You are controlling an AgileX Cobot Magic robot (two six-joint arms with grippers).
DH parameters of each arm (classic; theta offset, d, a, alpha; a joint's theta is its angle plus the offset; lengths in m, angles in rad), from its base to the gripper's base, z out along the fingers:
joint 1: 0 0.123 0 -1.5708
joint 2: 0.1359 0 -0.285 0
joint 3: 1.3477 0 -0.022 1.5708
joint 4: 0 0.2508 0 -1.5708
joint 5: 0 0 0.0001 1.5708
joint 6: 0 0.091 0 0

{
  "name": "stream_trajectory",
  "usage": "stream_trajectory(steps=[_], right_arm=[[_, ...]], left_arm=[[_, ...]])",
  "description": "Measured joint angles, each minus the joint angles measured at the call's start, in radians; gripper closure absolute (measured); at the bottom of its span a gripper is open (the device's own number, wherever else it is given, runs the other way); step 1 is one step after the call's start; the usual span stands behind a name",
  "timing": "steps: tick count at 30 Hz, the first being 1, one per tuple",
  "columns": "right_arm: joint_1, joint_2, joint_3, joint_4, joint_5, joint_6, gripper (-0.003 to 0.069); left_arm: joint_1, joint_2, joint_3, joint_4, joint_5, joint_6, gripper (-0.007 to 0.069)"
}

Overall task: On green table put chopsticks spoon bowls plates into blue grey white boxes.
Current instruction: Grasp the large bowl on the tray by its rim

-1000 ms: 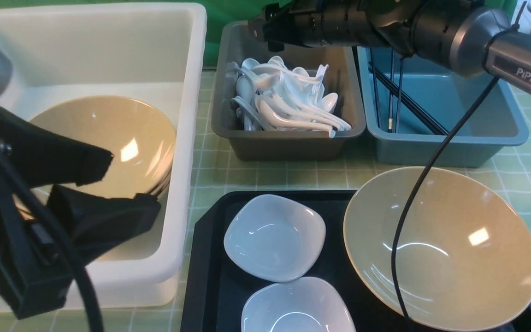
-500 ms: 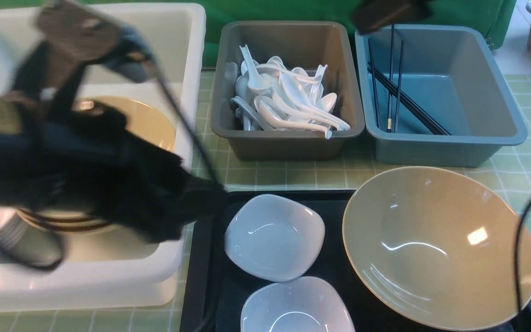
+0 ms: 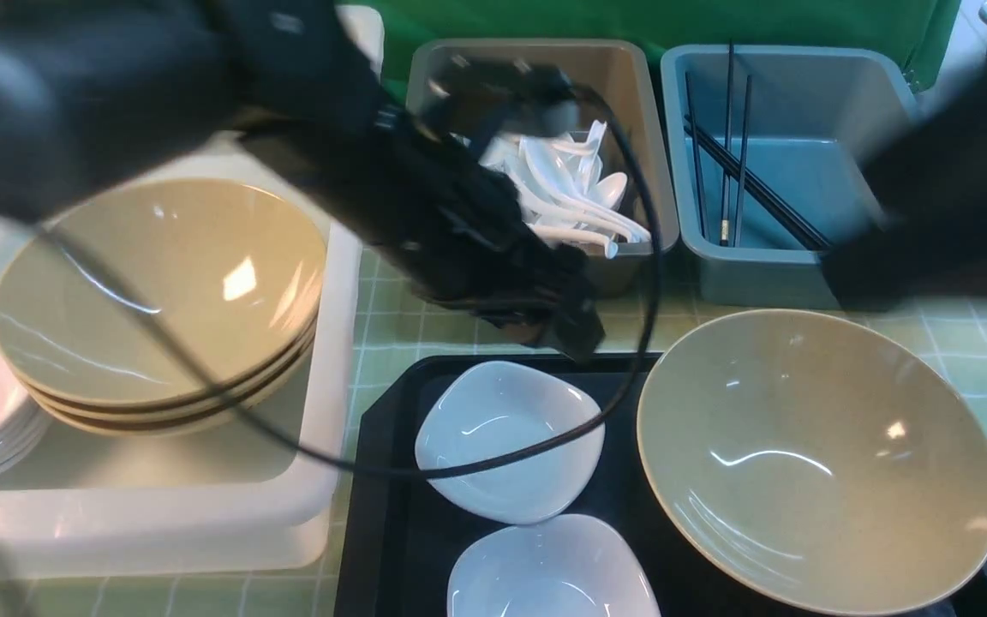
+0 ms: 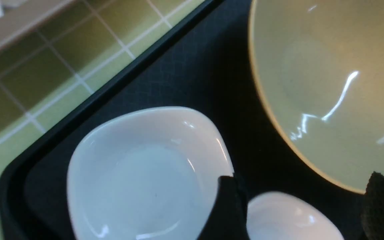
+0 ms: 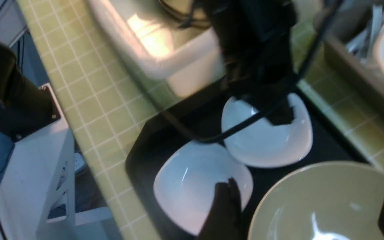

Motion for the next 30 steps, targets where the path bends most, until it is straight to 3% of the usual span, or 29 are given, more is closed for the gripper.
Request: stream_trajectory(steps=[4,8,10,12,13,14,15,17,20,24,26,30], right_arm=[[-0.001,-0.178,0.171,-0.005,-0.04,0.003,0.0088],[-0.001,-0.295,0.253,-0.005,-0.045,0.003,0.0181],[-0.001,-0.329,0.268,-0.005,-0.045,0.01,0.0291],[-0.001,-0.343,0.272,-0.005,-0.044,0.021,0.0446],[-0.001,-0.343,0.272,-0.005,-0.044,0.023,0.0461],[-0.001,-0.343,0.272,-0.005,-0.044,0.027,0.0566],[-0.001,-0.343,0.272,-0.005,-0.044,0.027,0.0573],[-0.001,-0.343,0.272,-0.008,-0.044,0.028,0.0621],[-0.001,-0.343,0.272,-0.026,-0.043,0.028,0.0633],[-0.001,-0.344,0.272,-0.046,-0.041,0.028,0.0635],[-0.001,-0.344,0.272,-0.047,-0.041,0.029,0.0635],[-0.001,-0.344,0.272,-0.05,-0.042,0.029,0.0635]], left_arm=[[-0.018,0.122,-0.073,-0.039,0.007,0.033,0.0102],[-0.056,0.205,-0.134,-0.051,0.006,0.054,0.0041],[-0.074,0.251,-0.164,-0.059,0.006,0.075,0.0023],[-0.087,0.303,-0.191,-0.081,0.005,0.11,0.0011],[-0.088,0.308,-0.193,-0.088,0.005,0.115,0.0012],[-0.09,0.345,-0.21,-0.109,0.004,0.132,0.0015],[-0.091,0.354,-0.213,-0.115,0.004,0.135,0.0017],[-0.09,0.401,-0.229,-0.149,0.002,0.143,0.0059],[-0.09,0.435,-0.235,-0.191,-0.003,0.18,0.0173],[-0.087,0.444,-0.239,-0.23,-0.01,0.236,0.0495],[-0.082,0.444,-0.242,-0.248,-0.007,0.242,0.0583],[-0.063,0.442,-0.274,-0.286,0.064,0.26,0.0608]])
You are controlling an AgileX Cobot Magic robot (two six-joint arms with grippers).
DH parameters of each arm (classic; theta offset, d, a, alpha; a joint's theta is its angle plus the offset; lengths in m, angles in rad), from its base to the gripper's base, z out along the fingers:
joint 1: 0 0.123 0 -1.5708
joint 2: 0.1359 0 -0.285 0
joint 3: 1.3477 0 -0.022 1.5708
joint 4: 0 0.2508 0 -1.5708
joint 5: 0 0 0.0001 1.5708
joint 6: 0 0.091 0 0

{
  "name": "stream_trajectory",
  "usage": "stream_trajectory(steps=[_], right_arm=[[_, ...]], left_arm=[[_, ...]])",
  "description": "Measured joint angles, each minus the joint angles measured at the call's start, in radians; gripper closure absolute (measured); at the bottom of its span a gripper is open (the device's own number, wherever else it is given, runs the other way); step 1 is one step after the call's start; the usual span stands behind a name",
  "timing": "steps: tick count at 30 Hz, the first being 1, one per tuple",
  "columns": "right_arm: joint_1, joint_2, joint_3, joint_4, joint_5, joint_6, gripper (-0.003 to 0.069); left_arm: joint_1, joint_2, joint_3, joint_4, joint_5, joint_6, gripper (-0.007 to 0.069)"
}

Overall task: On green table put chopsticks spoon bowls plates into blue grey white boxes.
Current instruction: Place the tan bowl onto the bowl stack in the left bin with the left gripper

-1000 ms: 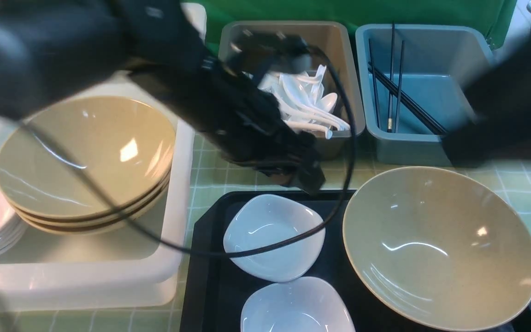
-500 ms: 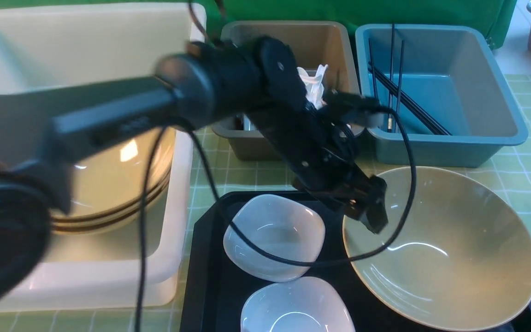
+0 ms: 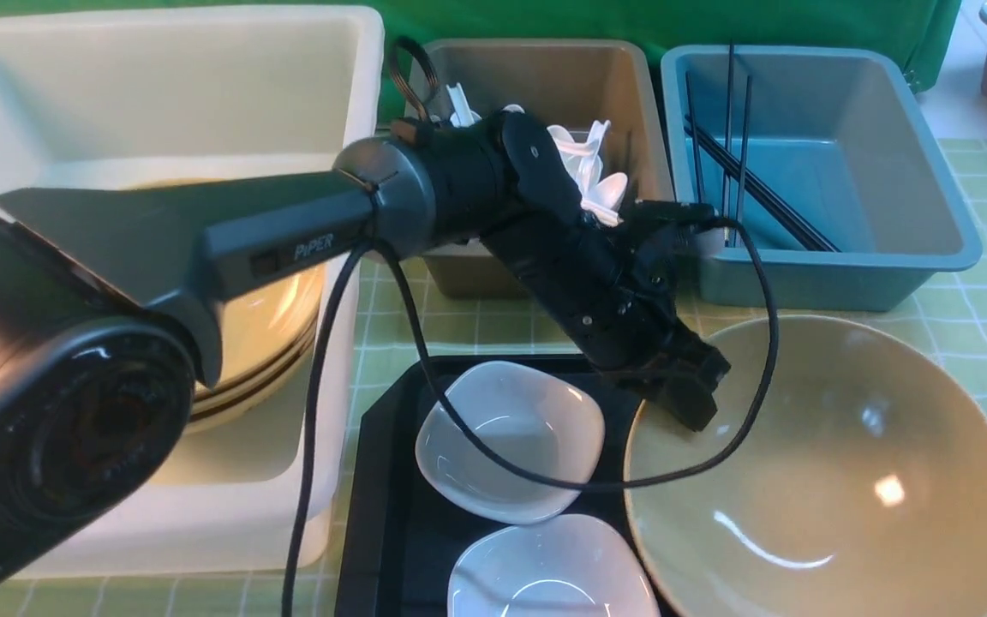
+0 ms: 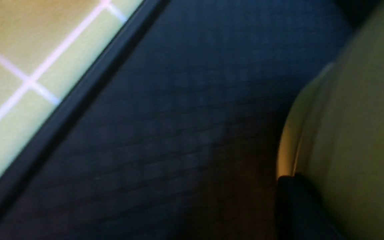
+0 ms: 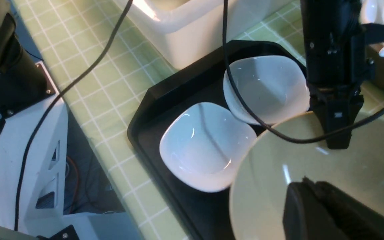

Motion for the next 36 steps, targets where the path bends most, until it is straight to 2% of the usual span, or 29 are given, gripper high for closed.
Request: stream_trajectory(steps=[8,11,16,17,21,22,24,25,27,32,36], right_arm=[[0.0,-0.001,0.0,0.003,-0.034,-0.005,0.0635],[0.0,-0.001,0.0,0.055,-0.055,-0.072,0.0635],[0.0,0.039,0.0,0.167,-0.082,-0.167,0.0635],[0.0,0.042,0.0,0.172,-0.083,-0.177,0.0635],[0.0,0.149,0.0,0.377,-0.089,-0.347,0.0634],[0.0,0.155,0.0,0.39,-0.089,-0.357,0.0634],[0.0,0.235,-0.002,0.549,-0.093,-0.486,0.0634],[0.0,0.241,-0.003,0.557,-0.093,-0.5,0.0634],[0.0,0.308,-0.029,0.607,-0.095,-0.549,0.0632],[0.013,0.395,-0.103,0.608,-0.124,-0.559,0.0625],[0.093,0.404,-0.138,0.549,-0.218,-0.533,0.0622]], left_arm=[[0.089,-0.127,-0.066,0.02,0.095,0.0,0.0609],[0.209,-0.244,-0.111,0.015,0.171,-0.042,0.0609],[0.455,-0.418,-0.123,0.06,0.195,-0.144,0.0609],[0.467,-0.425,-0.123,0.064,0.195,-0.149,0.0609],[0.764,-0.591,-0.076,0.188,0.197,-0.298,0.0609],[0.777,-0.591,-0.076,0.193,0.197,-0.307,0.0609],[0.939,-0.653,0.037,0.263,0.199,-0.407,0.0609],[0.951,-0.655,0.047,0.266,0.2,-0.413,0.0609],[1.083,-0.662,0.173,0.288,0.191,-0.447,0.0609],[1.158,-0.652,0.324,0.239,0.16,-0.441,0.0609],[1.158,-0.643,0.397,0.188,0.141,-0.441,0.0609]])
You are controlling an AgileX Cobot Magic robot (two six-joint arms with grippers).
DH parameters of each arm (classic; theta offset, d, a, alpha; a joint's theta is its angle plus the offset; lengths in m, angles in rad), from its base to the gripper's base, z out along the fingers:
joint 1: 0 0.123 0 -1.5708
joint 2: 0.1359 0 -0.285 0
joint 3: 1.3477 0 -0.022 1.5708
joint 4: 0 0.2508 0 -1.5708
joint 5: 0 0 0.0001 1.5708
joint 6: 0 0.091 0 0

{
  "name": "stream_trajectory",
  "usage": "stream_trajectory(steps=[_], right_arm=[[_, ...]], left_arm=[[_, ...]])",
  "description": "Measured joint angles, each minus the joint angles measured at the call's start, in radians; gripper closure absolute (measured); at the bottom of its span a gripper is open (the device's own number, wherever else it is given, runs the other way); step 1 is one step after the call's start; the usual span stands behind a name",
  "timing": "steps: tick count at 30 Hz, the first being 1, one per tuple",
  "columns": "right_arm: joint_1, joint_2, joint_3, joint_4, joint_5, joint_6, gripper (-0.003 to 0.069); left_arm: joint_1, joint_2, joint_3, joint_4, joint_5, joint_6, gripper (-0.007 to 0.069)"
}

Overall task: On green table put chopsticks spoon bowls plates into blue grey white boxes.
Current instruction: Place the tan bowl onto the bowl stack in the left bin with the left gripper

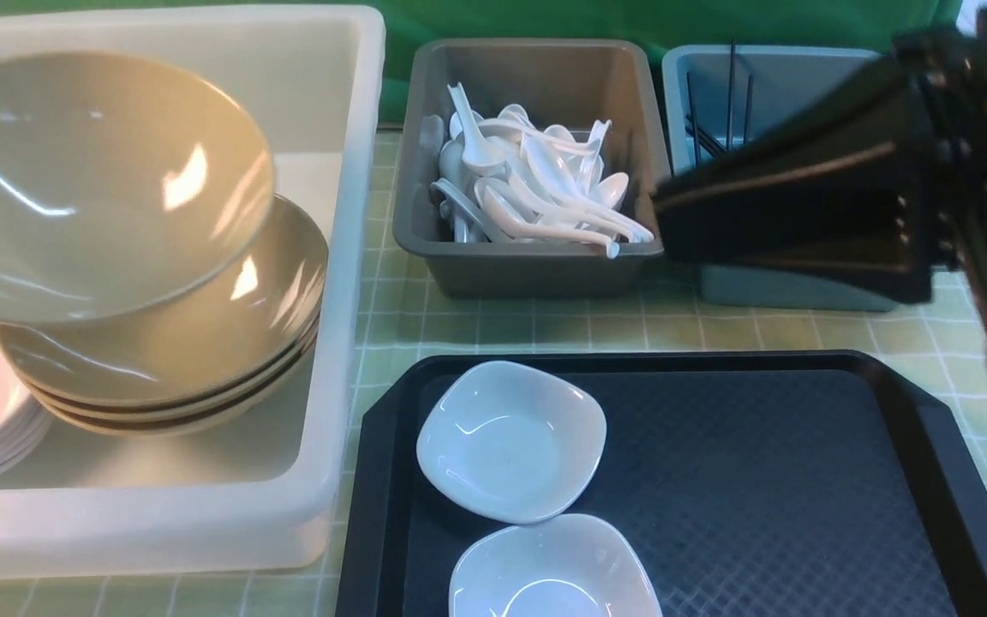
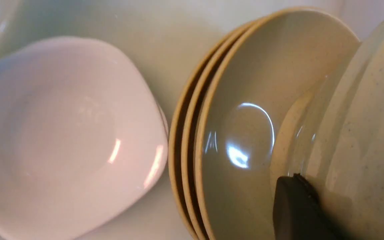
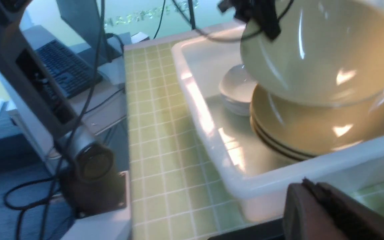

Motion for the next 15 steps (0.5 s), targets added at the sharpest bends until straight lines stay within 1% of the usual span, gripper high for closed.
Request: stream_trajectory(steps=[2,7,9,10,11,15], right_arm=[[0.049,0.0,-0.002,-0.052,-0.045,0.031,0.0622],[0.199,0.005,-0.002,-0.246,-0.155,0.183,0.0618],[0.262,0.005,-0.002,-0.359,-0.202,0.266,0.0615],[0.267,0.005,-0.002,-0.367,-0.205,0.272,0.0615],[0.291,0.005,-0.002,-0.411,-0.217,0.305,0.0613],[0.306,0.005,-0.002,-0.451,-0.219,0.341,0.0613]], left_arm=[[0.0,0.017,0.023,-0.01,-0.015,0.0,0.0609],[0.0,0.065,0.058,-0.03,-0.071,0.0,0.0609],[0.0,0.081,0.069,-0.055,-0.086,0.0,0.0609],[0.0,0.084,0.07,-0.059,-0.086,0.001,0.0609],[-0.001,0.095,0.073,-0.072,-0.092,0.005,0.0609],[-0.008,0.119,0.081,-0.084,-0.106,0.023,0.0609]])
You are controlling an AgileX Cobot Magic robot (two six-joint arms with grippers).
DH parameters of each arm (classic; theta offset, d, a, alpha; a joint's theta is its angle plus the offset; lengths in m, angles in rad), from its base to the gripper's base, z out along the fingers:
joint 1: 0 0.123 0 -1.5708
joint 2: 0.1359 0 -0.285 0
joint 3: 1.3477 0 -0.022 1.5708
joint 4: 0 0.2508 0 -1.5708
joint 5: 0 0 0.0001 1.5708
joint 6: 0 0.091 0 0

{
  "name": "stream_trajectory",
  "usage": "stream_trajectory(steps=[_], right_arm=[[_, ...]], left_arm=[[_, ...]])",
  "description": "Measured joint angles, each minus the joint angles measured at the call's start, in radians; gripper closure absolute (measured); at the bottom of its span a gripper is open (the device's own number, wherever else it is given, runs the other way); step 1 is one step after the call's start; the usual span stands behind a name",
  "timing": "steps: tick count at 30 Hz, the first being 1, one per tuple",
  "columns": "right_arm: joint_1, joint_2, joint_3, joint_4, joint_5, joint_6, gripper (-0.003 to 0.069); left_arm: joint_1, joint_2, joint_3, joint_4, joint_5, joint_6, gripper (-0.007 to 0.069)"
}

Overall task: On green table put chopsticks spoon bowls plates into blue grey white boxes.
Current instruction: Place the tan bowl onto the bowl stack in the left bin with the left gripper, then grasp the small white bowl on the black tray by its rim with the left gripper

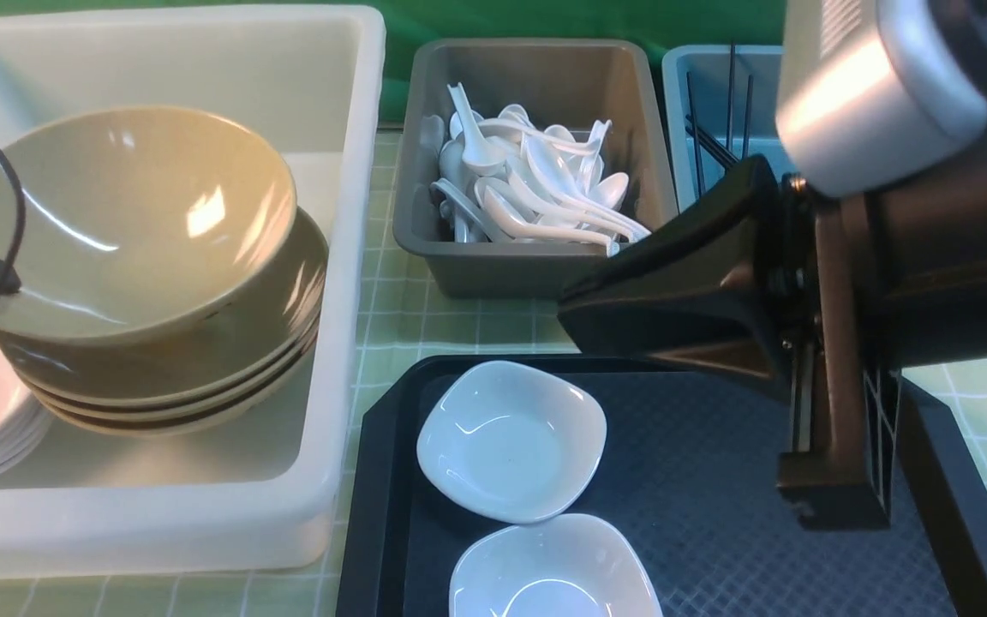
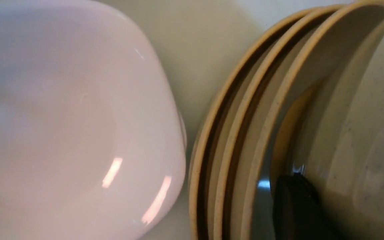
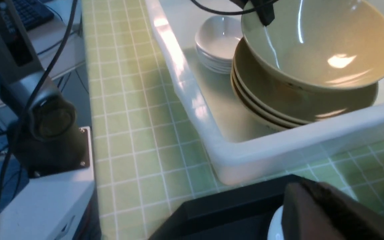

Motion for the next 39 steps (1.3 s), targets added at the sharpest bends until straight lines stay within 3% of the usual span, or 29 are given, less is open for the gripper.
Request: stream_trajectory(steps=[7,12,15,16,20,27,35,39], right_arm=[[0.0,0.0,0.0,-0.009,0.0,0.009,0.0613],[0.0,0.0,0.0,-0.009,0.0,0.009,0.0613],[0.001,0.0,0.0,-0.01,0.0,0.009,0.0613],[0.001,0.0,0.0,-0.01,0.0,0.009,0.0613],[0.001,0.0,0.0,-0.011,0.011,0.01,0.0611],[0.001,0.0,0.0,-0.012,0.03,0.011,0.0601],[0.001,0.0,0.0,-0.012,0.034,0.012,0.0594],[0.001,0.0,0.0,-0.012,0.036,0.028,0.0591]], left_arm=[[-0.066,0.012,0.004,0.035,-0.027,0.0,0.0601],[-0.105,0.012,0.004,0.122,-0.044,-0.053,0.0523],[-0.116,0.01,0.004,0.141,-0.041,-0.111,0.041],[-0.116,0.01,0.004,0.141,-0.041,-0.113,0.0403],[-0.121,0.001,0.004,0.121,-0.032,-0.128,0.0213],[-0.121,-0.043,-0.012,0.148,-0.005,-0.174,-0.0027],[-0.121,-0.097,-0.099,0.355,0.072,-0.268,-0.0038],[-0.121,-0.156,-0.124,0.378,0.093,-0.28,-0.0038]])
